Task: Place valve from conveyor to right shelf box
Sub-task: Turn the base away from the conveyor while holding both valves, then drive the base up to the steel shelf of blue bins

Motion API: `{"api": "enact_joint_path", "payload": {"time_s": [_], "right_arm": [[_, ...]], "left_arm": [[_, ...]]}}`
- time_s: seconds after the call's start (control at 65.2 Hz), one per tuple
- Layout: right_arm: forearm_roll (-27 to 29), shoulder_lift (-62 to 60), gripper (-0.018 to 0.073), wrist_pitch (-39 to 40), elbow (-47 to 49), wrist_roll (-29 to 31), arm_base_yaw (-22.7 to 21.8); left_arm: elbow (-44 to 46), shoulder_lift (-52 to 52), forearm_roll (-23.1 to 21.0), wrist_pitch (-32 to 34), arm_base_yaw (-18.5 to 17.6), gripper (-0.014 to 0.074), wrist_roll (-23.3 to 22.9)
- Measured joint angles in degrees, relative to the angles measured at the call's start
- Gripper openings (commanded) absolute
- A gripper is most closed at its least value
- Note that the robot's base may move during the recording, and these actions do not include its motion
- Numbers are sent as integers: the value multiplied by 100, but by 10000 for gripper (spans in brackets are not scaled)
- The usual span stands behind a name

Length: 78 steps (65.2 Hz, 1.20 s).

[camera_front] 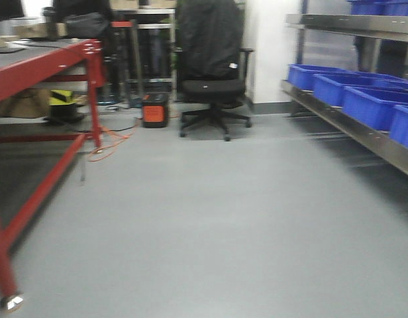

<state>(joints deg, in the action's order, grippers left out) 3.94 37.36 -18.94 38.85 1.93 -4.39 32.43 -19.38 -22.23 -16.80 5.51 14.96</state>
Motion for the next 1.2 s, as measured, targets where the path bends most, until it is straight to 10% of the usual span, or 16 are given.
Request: {"api": "enact_joint_path", "payload": {"time_s": [1.196], "right_arm": [[0, 0, -162, 0, 0, 0, 0]], "left_arm": [[0, 0, 0, 0, 0, -111, 0]]}}
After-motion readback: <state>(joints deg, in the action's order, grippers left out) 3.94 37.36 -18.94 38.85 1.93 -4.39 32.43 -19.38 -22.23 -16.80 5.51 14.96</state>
